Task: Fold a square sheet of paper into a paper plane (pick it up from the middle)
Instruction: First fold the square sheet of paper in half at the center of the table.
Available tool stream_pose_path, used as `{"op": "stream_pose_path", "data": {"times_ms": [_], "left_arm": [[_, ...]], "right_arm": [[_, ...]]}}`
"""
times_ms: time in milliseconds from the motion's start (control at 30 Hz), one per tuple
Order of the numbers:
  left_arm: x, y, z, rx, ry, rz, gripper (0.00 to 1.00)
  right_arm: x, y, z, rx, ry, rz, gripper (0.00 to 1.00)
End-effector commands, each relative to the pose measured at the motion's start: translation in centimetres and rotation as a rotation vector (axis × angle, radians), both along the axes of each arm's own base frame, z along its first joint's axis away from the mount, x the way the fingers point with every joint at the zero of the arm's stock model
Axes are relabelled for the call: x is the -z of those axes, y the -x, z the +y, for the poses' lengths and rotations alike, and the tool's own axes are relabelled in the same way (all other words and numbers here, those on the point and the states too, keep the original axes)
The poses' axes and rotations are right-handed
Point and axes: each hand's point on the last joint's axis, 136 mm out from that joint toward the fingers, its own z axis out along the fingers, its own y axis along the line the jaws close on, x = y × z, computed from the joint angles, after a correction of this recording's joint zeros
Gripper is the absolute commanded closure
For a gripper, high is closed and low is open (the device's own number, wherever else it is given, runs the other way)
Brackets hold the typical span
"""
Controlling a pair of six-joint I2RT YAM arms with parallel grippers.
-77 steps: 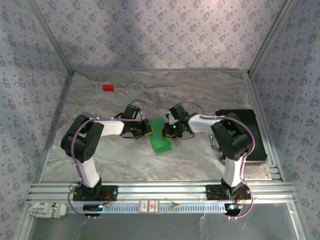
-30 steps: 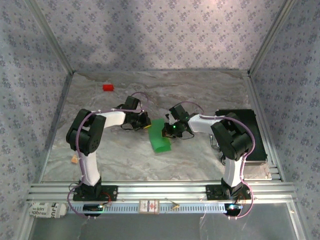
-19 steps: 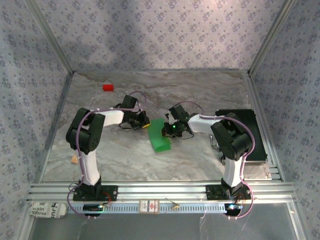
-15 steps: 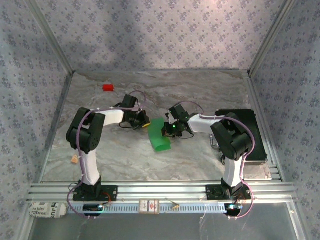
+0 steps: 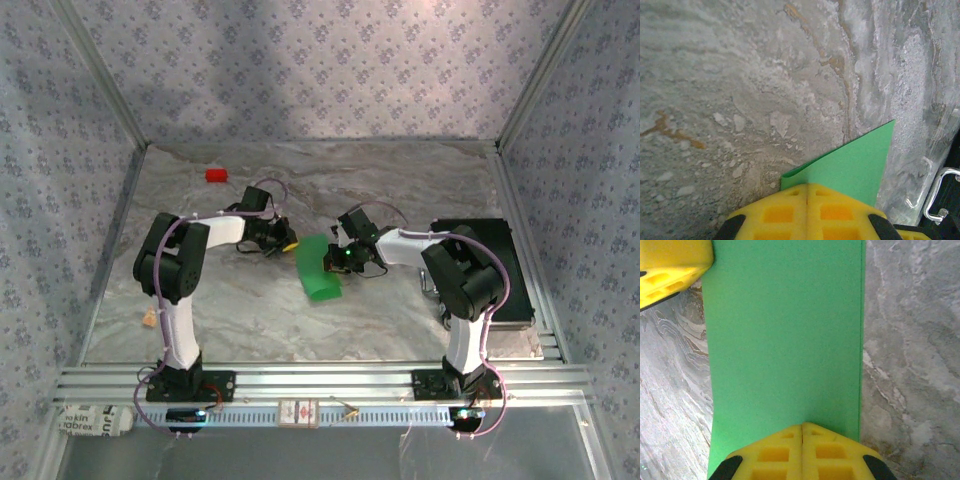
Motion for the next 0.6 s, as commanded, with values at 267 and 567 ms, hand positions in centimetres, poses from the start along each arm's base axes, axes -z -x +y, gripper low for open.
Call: {"op": "stream_pose_path", "data": {"times_ms": [267, 567], "left_arm": [[2.1, -3.2, 4.2, -0.132, -0.156, 0.024, 0.97], [1.1, -3.5, 4.4, -0.125, -0.183, 0.016, 0.97]], "right_arm": [[4.1, 3.6, -3.5, 0.019, 0.165, 0.151, 1.00], [4.0, 3.6, -3.6, 0.025, 0.165, 0.150, 1.00]]}}
